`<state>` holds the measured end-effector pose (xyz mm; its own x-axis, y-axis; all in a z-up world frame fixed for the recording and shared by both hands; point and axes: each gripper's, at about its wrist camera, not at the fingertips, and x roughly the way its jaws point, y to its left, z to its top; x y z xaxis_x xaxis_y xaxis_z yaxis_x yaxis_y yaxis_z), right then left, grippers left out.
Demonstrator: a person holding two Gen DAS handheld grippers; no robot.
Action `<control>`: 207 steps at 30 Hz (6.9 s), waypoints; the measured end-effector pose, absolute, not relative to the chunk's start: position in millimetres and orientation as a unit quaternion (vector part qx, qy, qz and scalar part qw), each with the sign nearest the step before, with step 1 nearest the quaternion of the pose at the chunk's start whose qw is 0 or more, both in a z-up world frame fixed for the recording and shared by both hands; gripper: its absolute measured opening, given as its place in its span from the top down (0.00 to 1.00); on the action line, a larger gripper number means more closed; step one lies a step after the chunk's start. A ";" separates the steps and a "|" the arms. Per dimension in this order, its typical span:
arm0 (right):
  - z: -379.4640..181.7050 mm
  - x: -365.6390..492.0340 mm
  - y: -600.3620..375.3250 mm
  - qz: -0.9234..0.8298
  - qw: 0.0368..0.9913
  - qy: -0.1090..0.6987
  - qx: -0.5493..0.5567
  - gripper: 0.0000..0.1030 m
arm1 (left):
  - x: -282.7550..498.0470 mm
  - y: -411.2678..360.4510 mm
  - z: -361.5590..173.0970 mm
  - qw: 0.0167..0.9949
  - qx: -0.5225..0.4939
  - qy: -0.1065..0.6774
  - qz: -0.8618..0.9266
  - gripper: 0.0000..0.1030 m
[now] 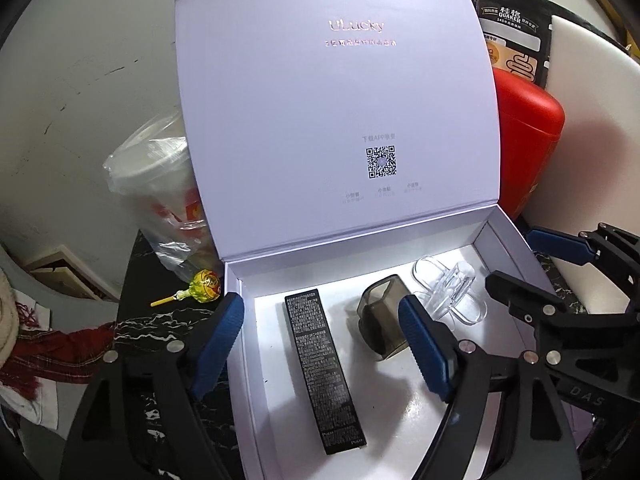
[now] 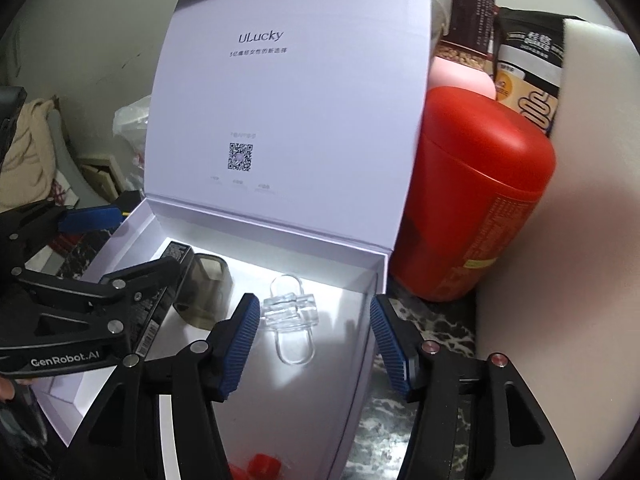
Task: Organize rigid objects
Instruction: 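Lower the dark case and red fan into the box and open both tools, then withdraw both tools from the gift box back over the table, then grasp the checkered scrunchie with the left tool while the right grasps the black claw clip, then carry the checkered scrunchie and black claw clip with both tools over the gift box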
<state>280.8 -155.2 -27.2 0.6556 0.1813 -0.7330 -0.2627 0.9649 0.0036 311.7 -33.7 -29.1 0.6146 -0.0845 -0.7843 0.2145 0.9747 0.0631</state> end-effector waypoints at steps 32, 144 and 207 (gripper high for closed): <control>64.5 202.2 -162.8 0.117 0.942 0.309 -0.057 0.43 | 226.1 -7.3 69.6 0.931 0.051 0.350 -0.088 0.23; -74.2 4.4 -213.7 0.087 0.902 0.422 0.014 0.30 | 15.2 -48.8 -72.0 0.846 0.031 0.477 -0.237 0.47; -85.3 -15.9 -187.4 0.118 0.889 0.441 -0.021 0.44 | 19.3 -27.6 -74.1 0.869 0.012 0.470 -0.151 0.61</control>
<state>-15.9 -187.4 -85.3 0.5825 0.1911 -0.7901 -0.2283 0.9713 0.0667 19.3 -27.6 -74.1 0.5116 -0.2518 -0.8215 0.2746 0.9539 -0.1213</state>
